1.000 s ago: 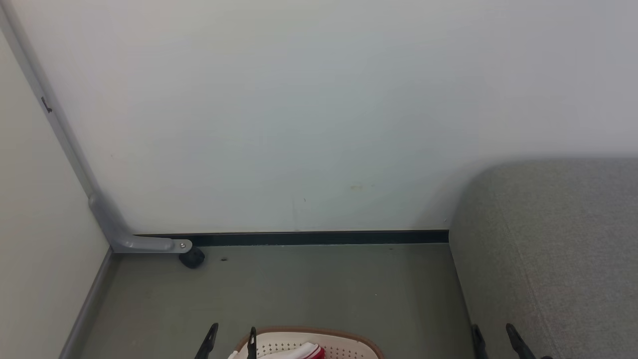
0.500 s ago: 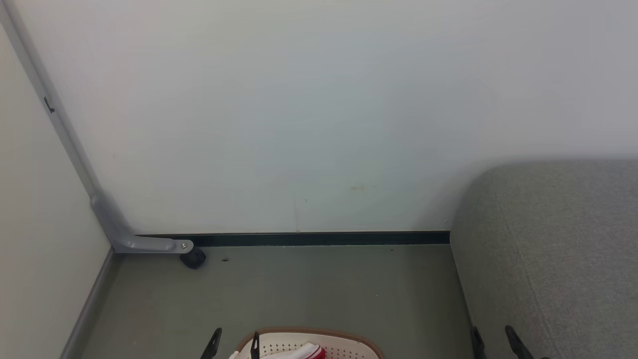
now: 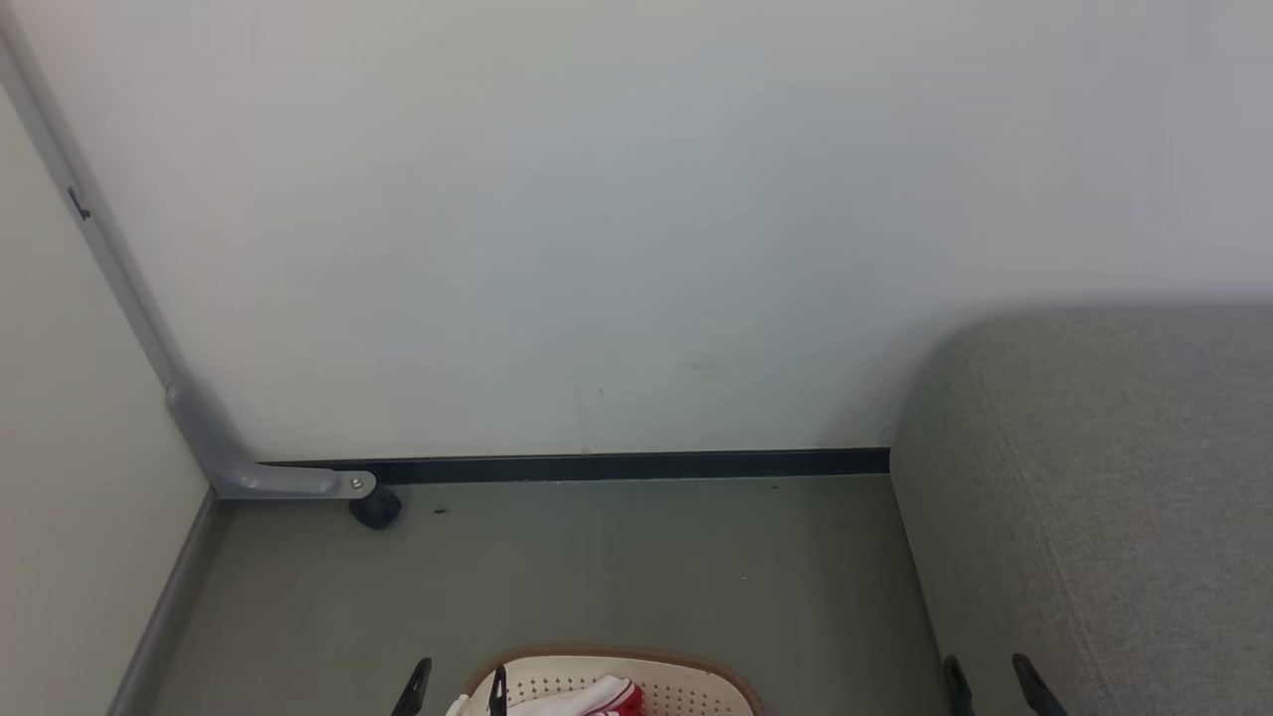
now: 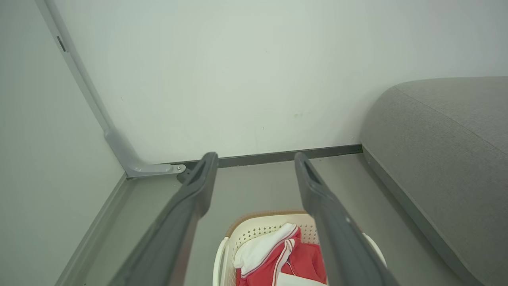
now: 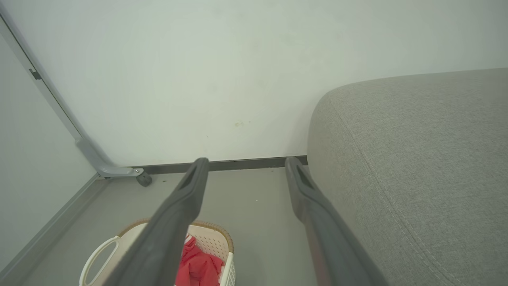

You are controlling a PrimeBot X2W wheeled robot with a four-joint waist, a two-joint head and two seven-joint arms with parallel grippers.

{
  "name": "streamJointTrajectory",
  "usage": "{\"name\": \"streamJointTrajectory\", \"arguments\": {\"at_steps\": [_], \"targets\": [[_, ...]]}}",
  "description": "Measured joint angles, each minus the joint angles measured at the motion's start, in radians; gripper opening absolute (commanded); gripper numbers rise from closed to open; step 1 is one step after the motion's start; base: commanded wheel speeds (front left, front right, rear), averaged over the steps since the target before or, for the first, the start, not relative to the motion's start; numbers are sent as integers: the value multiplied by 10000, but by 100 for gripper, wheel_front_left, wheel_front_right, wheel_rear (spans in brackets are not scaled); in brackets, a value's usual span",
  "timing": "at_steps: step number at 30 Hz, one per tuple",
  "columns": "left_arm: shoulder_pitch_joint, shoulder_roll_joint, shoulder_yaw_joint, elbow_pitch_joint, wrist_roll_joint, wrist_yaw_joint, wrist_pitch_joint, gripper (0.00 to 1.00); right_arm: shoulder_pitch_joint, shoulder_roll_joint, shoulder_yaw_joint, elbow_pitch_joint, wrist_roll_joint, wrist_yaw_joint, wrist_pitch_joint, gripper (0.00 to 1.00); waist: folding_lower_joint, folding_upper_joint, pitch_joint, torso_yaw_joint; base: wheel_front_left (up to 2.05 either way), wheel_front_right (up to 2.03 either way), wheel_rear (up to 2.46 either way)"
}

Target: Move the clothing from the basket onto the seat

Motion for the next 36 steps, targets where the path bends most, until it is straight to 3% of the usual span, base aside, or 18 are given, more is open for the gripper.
{"name": "streamJointTrajectory", "arguments": {"at_steps": [18,36], "targets": [[-128,23,13,-130,150,-295,0,100,438,-401,-372,-309,-188,-159,0,100,1,0,1265,-512,0,0,0],[-1653,754,31,1045,692,-936,0,100,6,-167,255,-1047,-556,-194,0,100,2,1,3739,-1365,0,0,0]]}}
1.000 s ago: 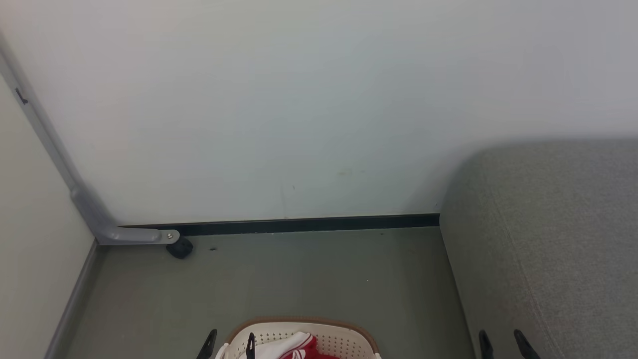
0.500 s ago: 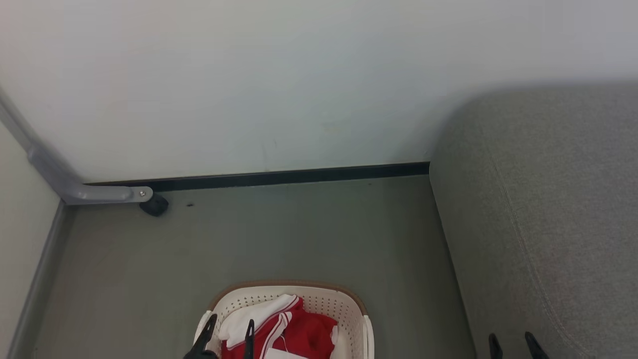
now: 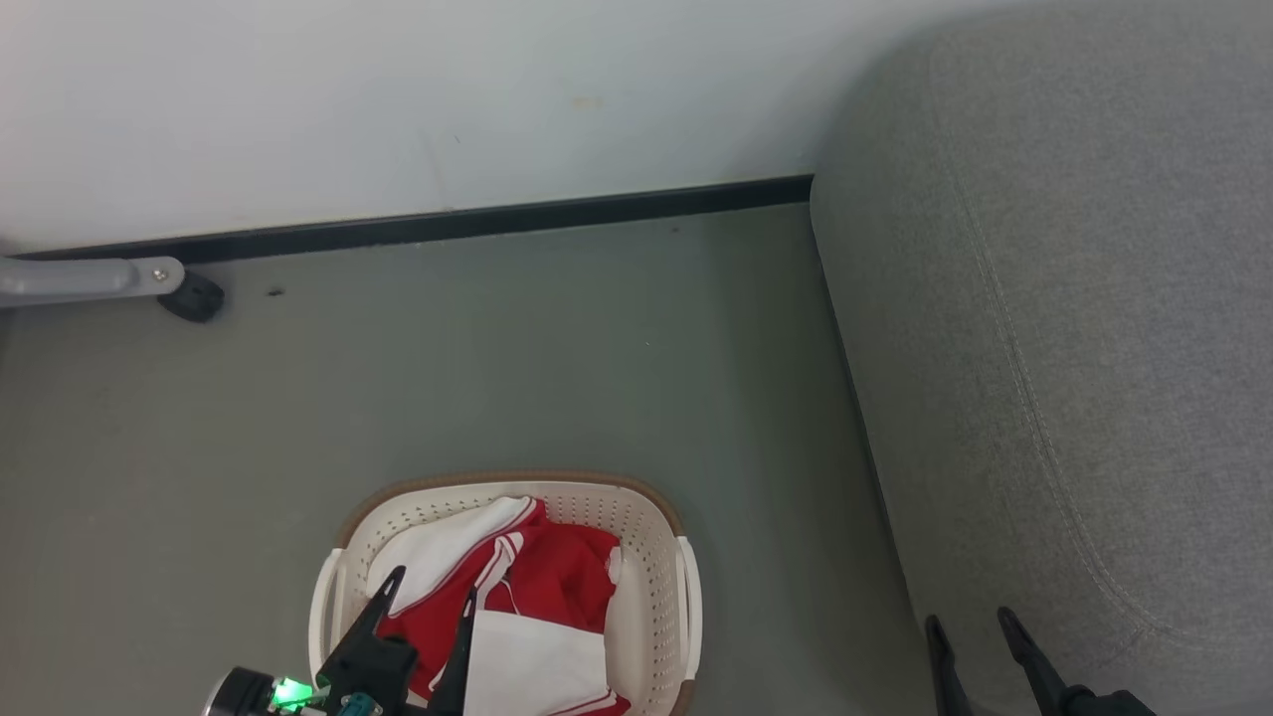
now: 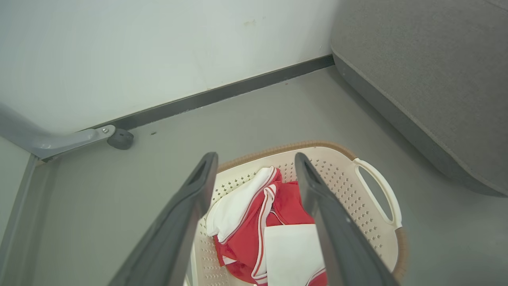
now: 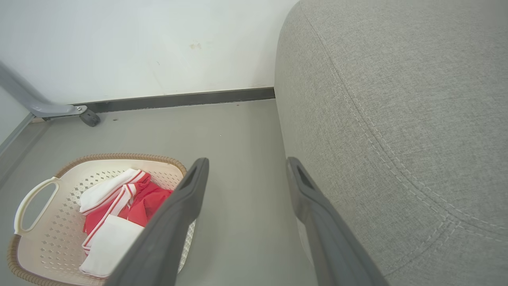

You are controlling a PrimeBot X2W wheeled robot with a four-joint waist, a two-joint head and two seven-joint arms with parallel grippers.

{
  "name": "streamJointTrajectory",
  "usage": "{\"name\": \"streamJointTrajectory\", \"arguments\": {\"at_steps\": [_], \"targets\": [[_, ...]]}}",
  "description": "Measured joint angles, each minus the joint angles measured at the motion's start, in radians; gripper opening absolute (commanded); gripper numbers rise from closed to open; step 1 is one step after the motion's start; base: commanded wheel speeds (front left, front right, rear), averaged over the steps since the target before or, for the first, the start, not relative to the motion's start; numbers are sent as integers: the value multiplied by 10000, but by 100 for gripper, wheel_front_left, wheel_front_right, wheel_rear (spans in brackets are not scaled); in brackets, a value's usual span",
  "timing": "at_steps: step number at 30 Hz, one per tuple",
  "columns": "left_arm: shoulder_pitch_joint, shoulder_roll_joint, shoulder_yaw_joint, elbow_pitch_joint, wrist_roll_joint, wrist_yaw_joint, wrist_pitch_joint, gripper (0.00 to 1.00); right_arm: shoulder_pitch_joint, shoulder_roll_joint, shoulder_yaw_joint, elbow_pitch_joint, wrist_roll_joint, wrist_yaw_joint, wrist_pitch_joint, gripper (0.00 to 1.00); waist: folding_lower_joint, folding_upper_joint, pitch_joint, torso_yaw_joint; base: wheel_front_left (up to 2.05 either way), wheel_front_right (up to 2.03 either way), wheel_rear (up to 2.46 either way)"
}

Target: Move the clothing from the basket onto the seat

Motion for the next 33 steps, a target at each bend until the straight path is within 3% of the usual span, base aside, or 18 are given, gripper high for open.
{"name": "streamJointTrajectory", "arguments": {"at_steps": [19,33], "targets": [[-2931,1375,-468,2738,1350,-410,362,100,-1081,366,606,-713,-138,-54,-2,100,1,1,2895,-1495,0,0,0],[-4168,1243,-71,4719,1164,-343,1471,100,-1388,443,851,-702,-46,-219,-2,100,-1,1,4224,-2315,0,0,0]]}}
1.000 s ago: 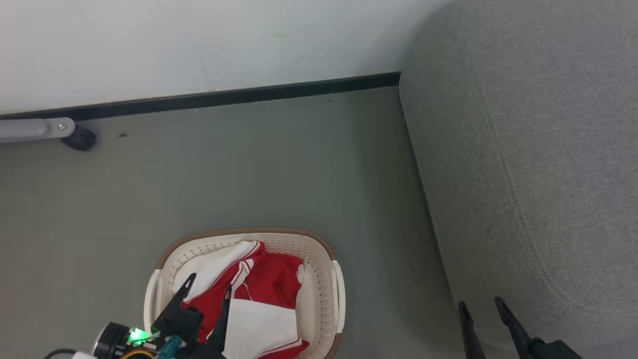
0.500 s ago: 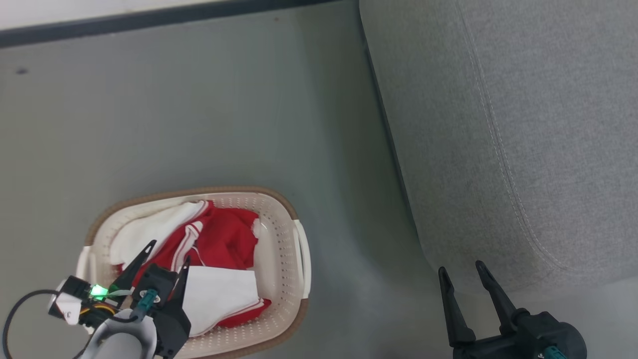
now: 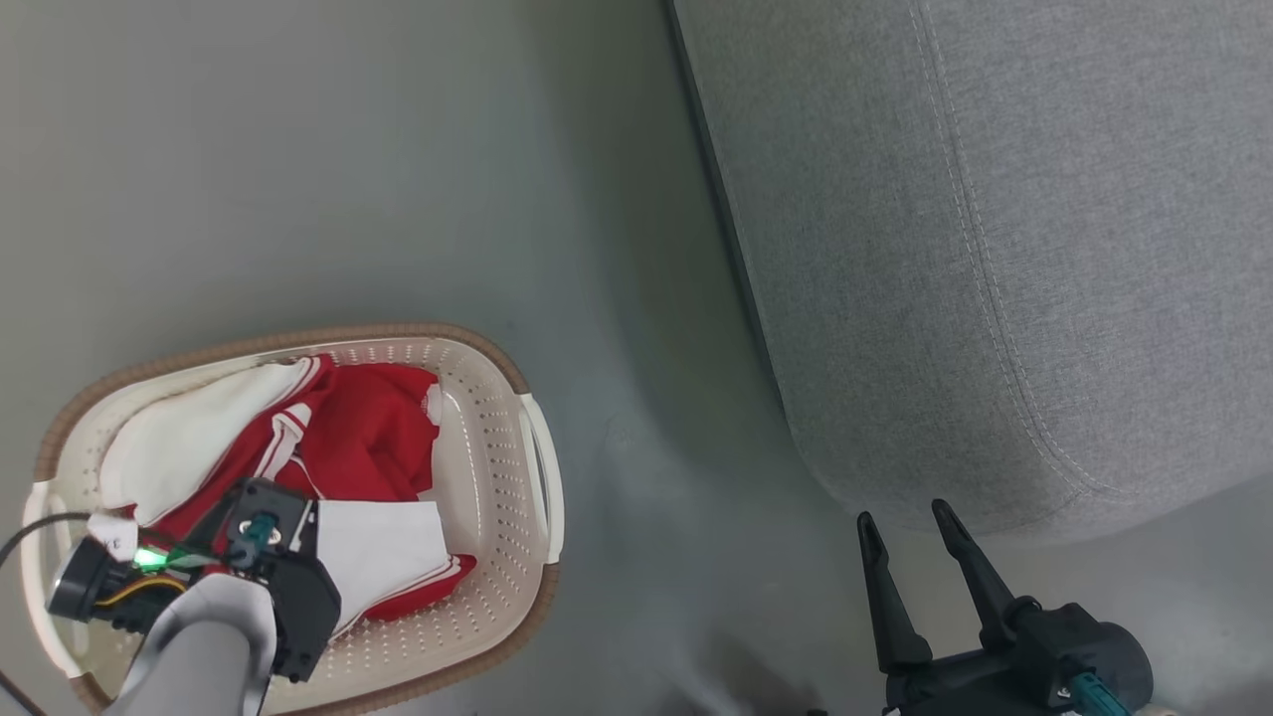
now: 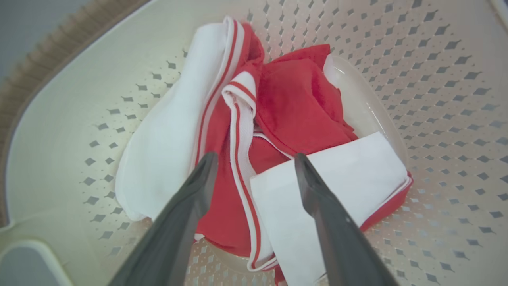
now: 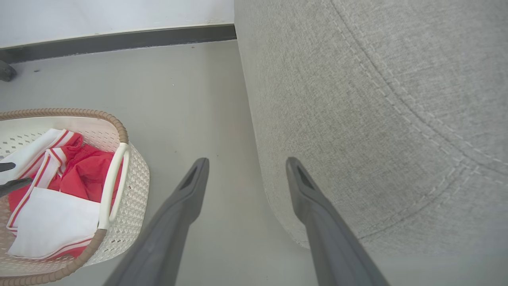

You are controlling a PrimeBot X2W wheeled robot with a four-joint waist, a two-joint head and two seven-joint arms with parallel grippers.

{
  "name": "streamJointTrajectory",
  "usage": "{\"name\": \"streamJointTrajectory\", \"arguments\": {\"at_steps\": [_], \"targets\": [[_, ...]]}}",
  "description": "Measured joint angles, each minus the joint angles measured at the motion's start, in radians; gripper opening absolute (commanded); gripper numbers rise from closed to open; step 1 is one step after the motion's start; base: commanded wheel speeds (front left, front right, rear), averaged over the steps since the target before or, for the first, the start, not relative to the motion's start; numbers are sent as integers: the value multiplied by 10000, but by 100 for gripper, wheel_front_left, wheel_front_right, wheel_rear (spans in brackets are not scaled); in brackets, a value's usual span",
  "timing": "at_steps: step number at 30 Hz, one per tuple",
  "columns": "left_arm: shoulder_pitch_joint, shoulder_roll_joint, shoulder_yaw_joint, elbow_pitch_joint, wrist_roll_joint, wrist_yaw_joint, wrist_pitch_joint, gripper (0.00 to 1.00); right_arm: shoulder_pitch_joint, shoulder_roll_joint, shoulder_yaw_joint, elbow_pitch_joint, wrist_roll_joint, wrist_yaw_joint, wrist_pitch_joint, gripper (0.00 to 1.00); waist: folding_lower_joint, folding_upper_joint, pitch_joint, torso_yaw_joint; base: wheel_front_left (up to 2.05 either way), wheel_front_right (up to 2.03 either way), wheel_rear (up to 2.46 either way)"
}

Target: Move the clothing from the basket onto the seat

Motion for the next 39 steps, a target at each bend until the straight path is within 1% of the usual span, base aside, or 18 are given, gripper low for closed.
{"name": "streamJointTrajectory", "arguments": {"at_steps": [5,11,16,18,20,22,26,36,39], "targets": [[-570,-2,234,654,-127,226,754,100,-36,19,199,-155,6,-2,0,100,0,-1,320,-85,0,0,0],[-1201,-52,564,1114,-539,270,1344,100,-295,25,460,-378,6,-8,-2,100,0,-1,721,-128,0,0,0],[-1516,-81,495,1419,-535,213,1722,100,-430,31,723,-518,8,-17,-2,100,-1,-1,1070,-172,0,0,0],[-1612,-27,476,1528,-510,215,1847,100,-435,33,909,-566,81,-104,-2,100,-1,-1,1207,-198,0,0,0],[-1717,46,497,1634,-506,261,1908,100,-450,36,1060,-633,161,-151,-2,100,0,-1,1339,-230,0,0,0],[-1892,140,520,1733,-485,405,2031,100,-476,35,1170,-721,173,-190,-2,100,0,-1,1472,-268,0,0,0],[-2172,211,489,1827,-435,460,2109,100,-545,46,1227,-807,213,-278,-2,100,0,-1,1665,-322,0,0,0],[-2782,-86,512,2182,-439,535,2376,100,-543,46,1235,-1053,182,-453,-2,100,0,-3,2067,-261,0,0,0],[-2864,-196,690,2351,-552,579,2424,100,-542,46,1296,-1104,159,-516,-2,100,0,-3,2117,-232,0,0,0]]}}
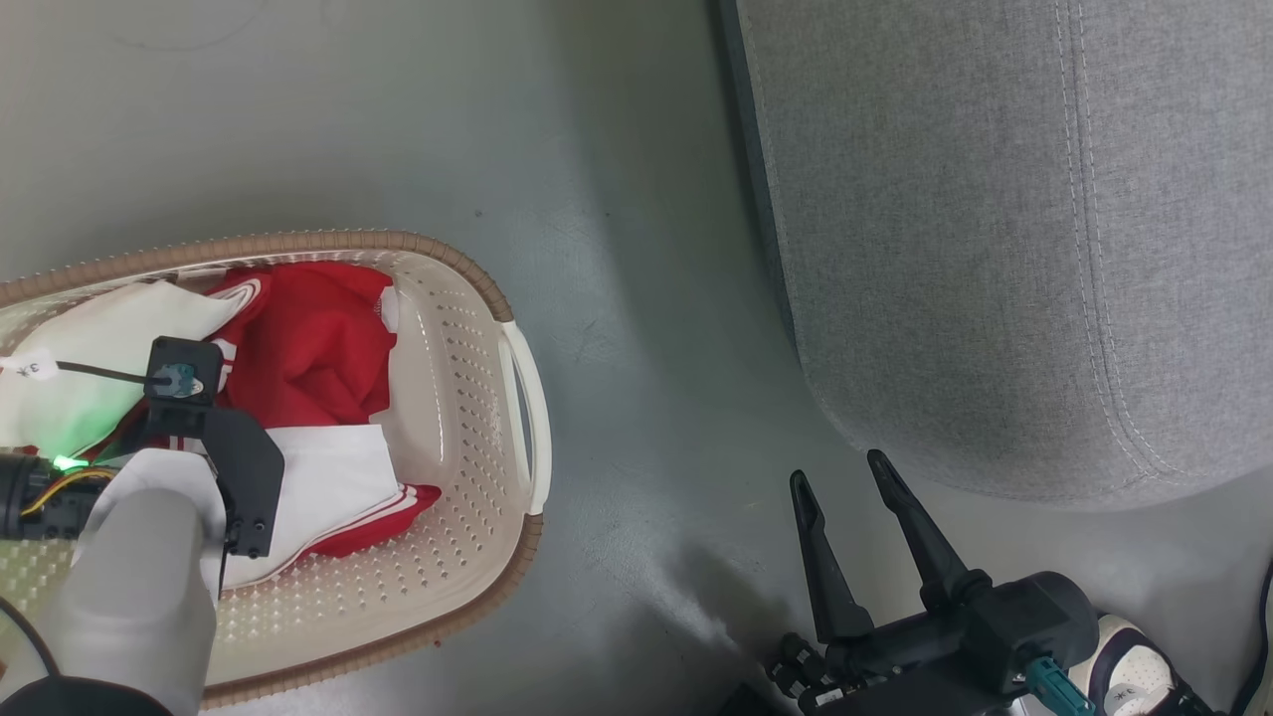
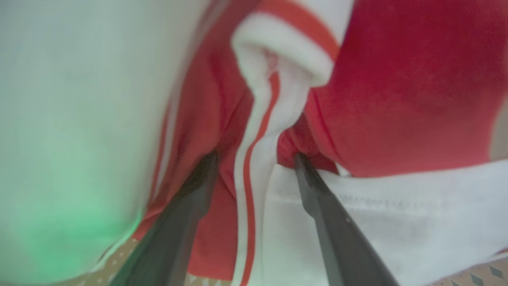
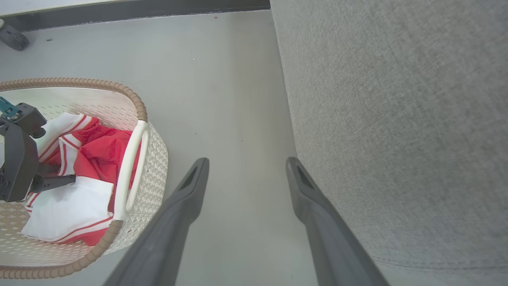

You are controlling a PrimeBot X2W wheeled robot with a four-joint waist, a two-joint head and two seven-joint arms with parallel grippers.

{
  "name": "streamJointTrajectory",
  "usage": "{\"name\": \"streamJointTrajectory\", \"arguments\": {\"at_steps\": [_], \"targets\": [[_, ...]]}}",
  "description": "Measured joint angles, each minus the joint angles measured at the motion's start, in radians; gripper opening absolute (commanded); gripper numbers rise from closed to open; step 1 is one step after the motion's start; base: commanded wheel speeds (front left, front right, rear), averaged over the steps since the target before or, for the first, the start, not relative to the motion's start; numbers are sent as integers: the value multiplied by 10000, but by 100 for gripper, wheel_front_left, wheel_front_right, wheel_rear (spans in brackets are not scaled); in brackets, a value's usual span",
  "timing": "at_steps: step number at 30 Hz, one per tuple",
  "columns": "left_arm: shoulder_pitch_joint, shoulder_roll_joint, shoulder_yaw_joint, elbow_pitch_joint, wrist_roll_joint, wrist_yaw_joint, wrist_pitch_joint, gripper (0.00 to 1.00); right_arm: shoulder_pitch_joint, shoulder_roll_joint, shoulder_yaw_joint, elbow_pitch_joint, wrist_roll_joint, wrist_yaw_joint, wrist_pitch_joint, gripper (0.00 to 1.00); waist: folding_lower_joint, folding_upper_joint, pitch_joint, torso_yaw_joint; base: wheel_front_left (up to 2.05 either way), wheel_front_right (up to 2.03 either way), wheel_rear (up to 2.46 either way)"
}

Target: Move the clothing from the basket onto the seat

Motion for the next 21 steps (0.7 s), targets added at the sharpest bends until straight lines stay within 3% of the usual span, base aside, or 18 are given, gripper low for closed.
{"name": "streamJointTrajectory", "arguments": {"at_steps": [3,4,5,21], "targets": [[-29,-67,176,130,-142,8,155,100,10,0,17,-75,-10,-23,0,100,0,0,22,15,0,0,0],[-49,-100,270,169,-278,35,219,55,12,0,12,-86,-12,-23,0,100,0,0,29,21,0,0,0],[-72,-138,395,205,-454,86,267,0,12,0,6,-94,-23,-23,0,100,0,0,37,29,0,0,0],[105,171,640,435,-677,-27,161,0,-595,0,414,-67,25,-56,0,100,0,1,-231,-117,0,0,0]]}}
